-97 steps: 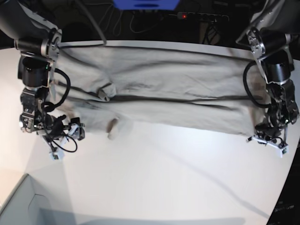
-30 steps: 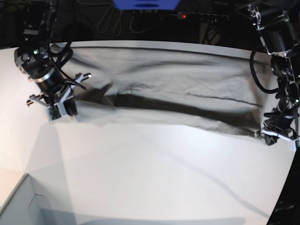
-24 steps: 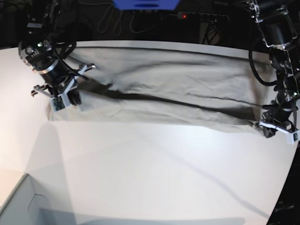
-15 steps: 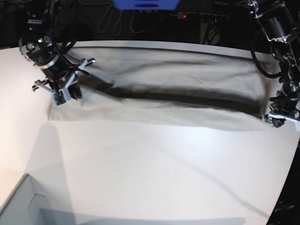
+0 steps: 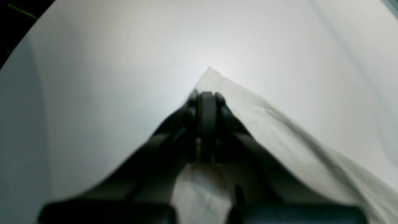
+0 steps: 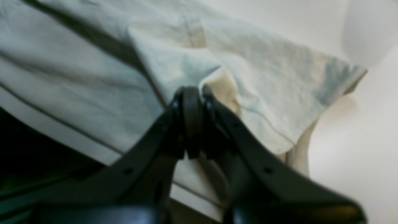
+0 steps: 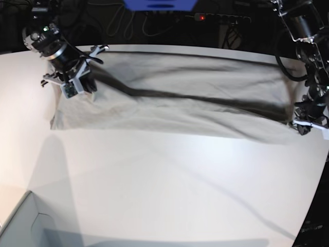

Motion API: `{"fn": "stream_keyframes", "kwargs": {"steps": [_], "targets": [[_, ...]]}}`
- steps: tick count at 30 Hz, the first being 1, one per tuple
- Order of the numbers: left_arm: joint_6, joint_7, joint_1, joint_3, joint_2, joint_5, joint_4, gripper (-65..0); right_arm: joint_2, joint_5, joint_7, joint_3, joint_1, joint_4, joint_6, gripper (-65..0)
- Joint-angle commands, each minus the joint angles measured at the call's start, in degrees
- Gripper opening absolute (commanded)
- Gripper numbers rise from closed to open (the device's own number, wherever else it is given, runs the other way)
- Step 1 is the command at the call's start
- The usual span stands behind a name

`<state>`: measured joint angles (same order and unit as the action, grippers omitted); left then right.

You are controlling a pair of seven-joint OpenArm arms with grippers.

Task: Layout the t-shirt on the table in an organized manner, then fold the t-shirt properly

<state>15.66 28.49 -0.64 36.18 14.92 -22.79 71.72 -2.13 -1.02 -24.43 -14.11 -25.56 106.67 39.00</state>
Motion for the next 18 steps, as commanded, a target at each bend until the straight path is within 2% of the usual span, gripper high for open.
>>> {"fn": "stream_keyframes", "kwargs": {"steps": [1,7,13,18], "targets": [[0.12,-1.28,-0.19,0.26,1.04,-0.55,1.38,-65.0,-0.37,0.44,0.82,-0.18,0.11,-0.52,1.00,-65.0],[0.12,-0.93,0.86,0.26,0.95,-0.55,1.38,-65.0,-0.73,0.44,0.91,-0.09,2.22,-6.50,1.00,-65.0],[0.12,-1.28,3.94,0.34,0.16,-0.55,3.75,-65.0,-0.64,0.44,3.72,0.00,2.22,-6.94,1.00,-65.0],[0.12,-1.28,6.67,0.34,-0.54,-0.55,5.77,-65.0,-0.46,0.44,3.99,0.09,2.13,-6.94,1.00,-65.0]]}}
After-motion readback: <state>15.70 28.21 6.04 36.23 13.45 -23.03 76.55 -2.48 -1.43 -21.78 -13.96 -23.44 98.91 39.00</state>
